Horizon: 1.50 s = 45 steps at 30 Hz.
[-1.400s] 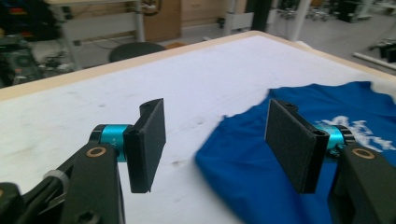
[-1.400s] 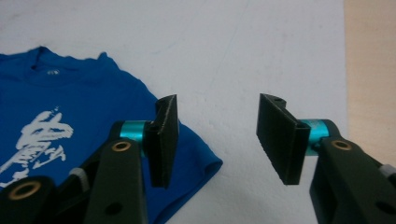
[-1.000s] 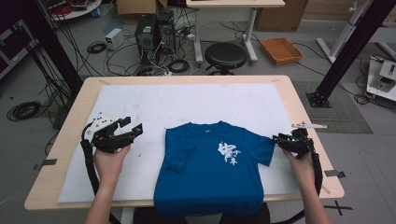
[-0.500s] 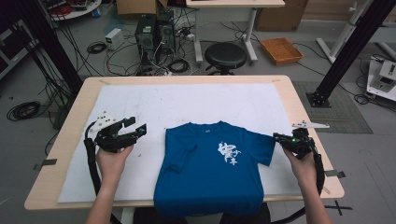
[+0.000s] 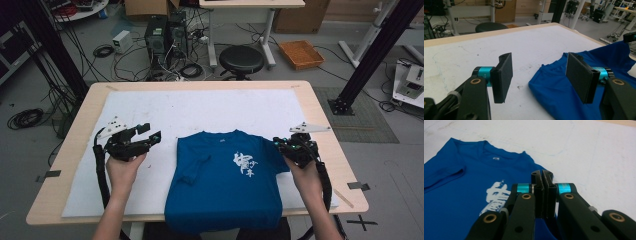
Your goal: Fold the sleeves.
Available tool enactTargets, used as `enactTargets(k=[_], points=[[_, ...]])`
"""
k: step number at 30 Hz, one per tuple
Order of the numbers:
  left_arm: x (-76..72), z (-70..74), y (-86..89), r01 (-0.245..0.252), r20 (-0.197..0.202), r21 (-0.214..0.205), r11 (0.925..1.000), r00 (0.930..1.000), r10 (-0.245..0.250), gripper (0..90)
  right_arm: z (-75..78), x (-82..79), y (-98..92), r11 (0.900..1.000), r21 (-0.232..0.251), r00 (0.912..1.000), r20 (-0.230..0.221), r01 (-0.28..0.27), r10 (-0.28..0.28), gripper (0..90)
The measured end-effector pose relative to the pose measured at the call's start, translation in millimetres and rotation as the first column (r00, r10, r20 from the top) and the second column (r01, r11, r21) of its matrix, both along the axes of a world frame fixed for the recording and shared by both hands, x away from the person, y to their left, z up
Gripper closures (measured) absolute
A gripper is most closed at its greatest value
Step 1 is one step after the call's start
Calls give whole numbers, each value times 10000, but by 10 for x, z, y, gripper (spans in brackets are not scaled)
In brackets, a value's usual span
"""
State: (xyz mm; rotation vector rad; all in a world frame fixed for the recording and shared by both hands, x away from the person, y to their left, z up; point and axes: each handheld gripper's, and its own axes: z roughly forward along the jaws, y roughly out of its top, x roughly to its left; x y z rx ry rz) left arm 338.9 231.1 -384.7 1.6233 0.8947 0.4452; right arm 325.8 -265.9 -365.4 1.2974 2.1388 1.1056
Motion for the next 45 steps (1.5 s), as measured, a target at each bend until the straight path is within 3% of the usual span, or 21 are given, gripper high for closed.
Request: enactTargets(k=[5, 18, 22, 27, 36, 38, 45], points=[[-2, 3, -9, 87, -25, -36, 10000, 10000, -88, 385, 4, 11, 253, 10000, -69, 10000, 59, -67, 67, 888], [27, -26, -53, 161, -220, 113, 9998, 9996, -158, 385, -160, 159, 865, 9981, -362, 9988, -40, -499, 498, 883], [27, -34, -96, 286, -235, 183, 9994, 9993, -282, 385, -235, 235, 946, 9983, -252, 9986, -107, -525, 522, 821], [20, -33, -131, 279, -195, 330, 9991, 9994, -273, 384, -207, 227, 769, 9982, 183, 9978, 332, -576, 569, 707], [8, -34, -235, 249, -103, 852, 9961, 9997, -241, 370, -102, 155, 33, 9848, 1658, 9918, 1238, -514, 309, 478], [4, -33, -253, 190, -37, 1058, 9942, 9998, -187, 366, -97, 160, -97, 9844, 1715, 9910, 1333, -385, 155, 433], [-20, -35, -280, 99, 38, 1074, 9942, 9999, -103, 347, -78, 118, -375, 9812, 1930, 9869, 1578, 21, -331, 352]])
